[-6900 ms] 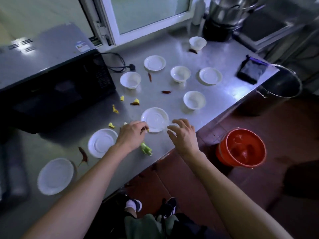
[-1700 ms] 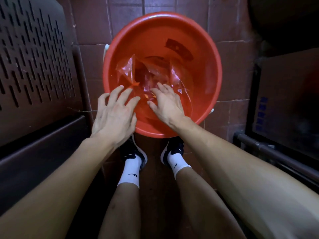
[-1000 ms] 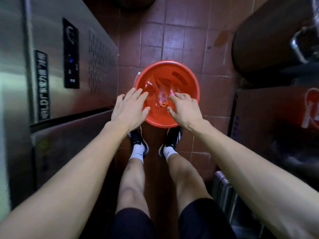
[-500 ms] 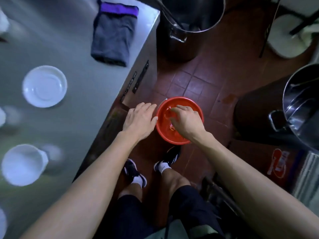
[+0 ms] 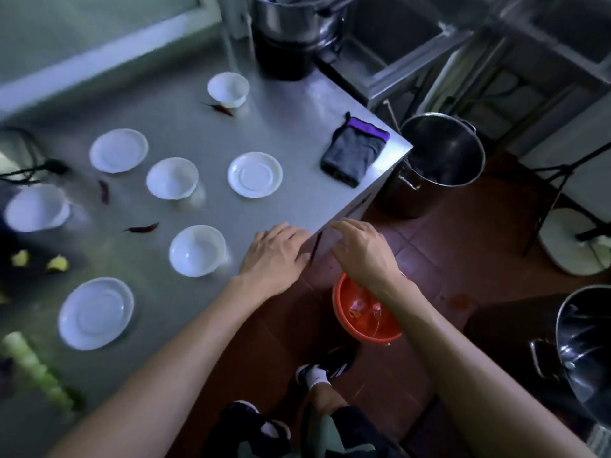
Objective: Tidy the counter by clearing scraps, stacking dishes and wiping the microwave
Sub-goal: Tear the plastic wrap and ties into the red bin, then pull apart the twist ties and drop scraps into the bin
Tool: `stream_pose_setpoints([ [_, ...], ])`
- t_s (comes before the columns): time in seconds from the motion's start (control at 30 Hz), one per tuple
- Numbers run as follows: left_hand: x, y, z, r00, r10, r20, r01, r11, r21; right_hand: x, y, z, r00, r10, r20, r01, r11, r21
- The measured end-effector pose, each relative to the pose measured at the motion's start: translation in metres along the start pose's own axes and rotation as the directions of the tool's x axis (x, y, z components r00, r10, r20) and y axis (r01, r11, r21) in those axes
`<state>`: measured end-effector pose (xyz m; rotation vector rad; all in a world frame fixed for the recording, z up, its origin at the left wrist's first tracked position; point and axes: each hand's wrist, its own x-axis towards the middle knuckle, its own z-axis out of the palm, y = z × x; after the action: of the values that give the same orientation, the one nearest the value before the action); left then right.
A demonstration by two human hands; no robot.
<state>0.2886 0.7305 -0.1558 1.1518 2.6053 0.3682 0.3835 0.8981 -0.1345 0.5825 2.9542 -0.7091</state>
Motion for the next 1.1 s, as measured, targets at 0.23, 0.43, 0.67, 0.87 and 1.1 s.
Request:
stream_pose_setpoints([
  [0.23, -0.093, -0.058, -0.044, 0.994, -0.058, -0.096, 0.064, 0.996, 0.059, -0.008, -0.104, 0.006, 0.991, -0.133, -0.003, 0.133, 0.991, -0.003],
  [0.43, -0.165, -0.119, -0.076, 0.97, -0.185, -0.156, 0.198, 0.977, 0.075, -0.022, -0.199, 0.027, 0.962, -0.271, 0.016, 0.272, 0.959, -0.076],
  [0.67, -0.24, -0.182, -0.1, 0.926, -0.308, -0.218, 0.324, 0.945, 0.041, -0.036, -0.283, 0.063, 0.923, -0.383, 0.049, 0.384, 0.923, -0.023],
  [0.87, -0.296, -0.226, -0.104, 0.851, -0.456, -0.26, 0.46, 0.886, -0.049, -0.032, -0.34, 0.101, 0.871, -0.474, 0.125, 0.478, 0.878, 0.0],
  [1.1, -0.322, -0.277, -0.097, 0.763, -0.597, -0.247, 0.586, 0.801, -0.127, -0.002, -0.389, 0.154, 0.801, -0.536, 0.265, 0.544, 0.837, 0.049],
])
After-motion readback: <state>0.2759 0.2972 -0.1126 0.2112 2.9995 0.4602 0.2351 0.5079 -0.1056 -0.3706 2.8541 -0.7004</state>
